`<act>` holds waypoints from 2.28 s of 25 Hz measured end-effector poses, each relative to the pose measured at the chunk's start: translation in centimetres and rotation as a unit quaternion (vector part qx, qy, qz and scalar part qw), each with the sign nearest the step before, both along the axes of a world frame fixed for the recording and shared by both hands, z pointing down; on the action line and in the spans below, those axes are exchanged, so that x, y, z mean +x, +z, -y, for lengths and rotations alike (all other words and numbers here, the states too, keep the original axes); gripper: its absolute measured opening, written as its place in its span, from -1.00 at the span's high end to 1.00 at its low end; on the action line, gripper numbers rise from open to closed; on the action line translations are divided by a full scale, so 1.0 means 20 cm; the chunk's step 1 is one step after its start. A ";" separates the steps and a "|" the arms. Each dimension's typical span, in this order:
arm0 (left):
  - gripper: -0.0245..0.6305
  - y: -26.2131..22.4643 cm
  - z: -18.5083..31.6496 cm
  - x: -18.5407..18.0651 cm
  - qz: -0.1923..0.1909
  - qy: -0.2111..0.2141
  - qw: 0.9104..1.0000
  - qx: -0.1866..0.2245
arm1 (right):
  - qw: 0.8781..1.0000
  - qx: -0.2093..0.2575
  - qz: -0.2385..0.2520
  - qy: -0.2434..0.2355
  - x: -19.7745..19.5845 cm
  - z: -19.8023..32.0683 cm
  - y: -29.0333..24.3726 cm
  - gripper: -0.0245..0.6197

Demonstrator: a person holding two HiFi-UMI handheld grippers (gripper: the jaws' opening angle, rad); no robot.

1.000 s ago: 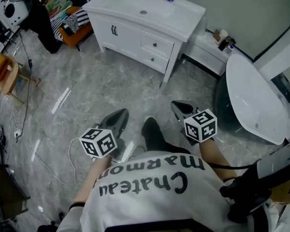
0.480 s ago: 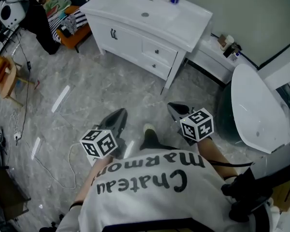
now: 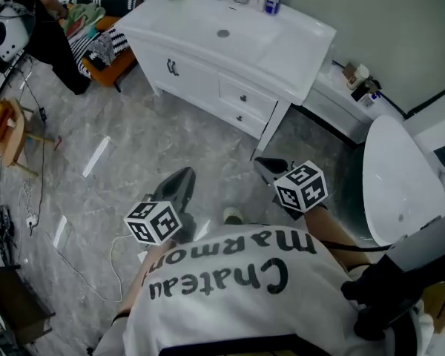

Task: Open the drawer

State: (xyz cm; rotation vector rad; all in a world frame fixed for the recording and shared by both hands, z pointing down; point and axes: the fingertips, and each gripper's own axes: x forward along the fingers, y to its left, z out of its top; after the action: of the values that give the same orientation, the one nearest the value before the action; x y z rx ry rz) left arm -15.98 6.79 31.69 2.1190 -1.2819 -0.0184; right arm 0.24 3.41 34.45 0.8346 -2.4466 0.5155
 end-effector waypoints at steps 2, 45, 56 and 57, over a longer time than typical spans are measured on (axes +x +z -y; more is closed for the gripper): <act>0.90 0.02 0.09 0.00 -0.003 -0.006 1.000 -0.002 | 1.000 0.001 -0.002 -0.001 0.01 0.10 0.01 0.91; 0.90 0.13 0.62 -0.12 0.036 0.009 0.999 -0.028 | 0.993 -0.041 0.065 0.092 -0.01 0.70 0.28 0.91; 0.90 0.21 1.12 -0.03 0.039 0.161 0.986 -0.034 | 0.974 -0.073 0.069 0.201 -0.04 0.97 0.36 0.91; 0.90 0.22 1.16 -0.02 0.039 0.180 0.982 -0.037 | 0.970 -0.079 0.070 0.218 -0.04 0.98 0.38 0.91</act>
State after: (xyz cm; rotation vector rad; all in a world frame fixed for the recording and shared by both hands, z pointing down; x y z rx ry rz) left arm -16.30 -16.34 36.05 2.2747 -0.9083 0.2660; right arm -0.51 -16.20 41.97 1.3127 -2.3036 0.9423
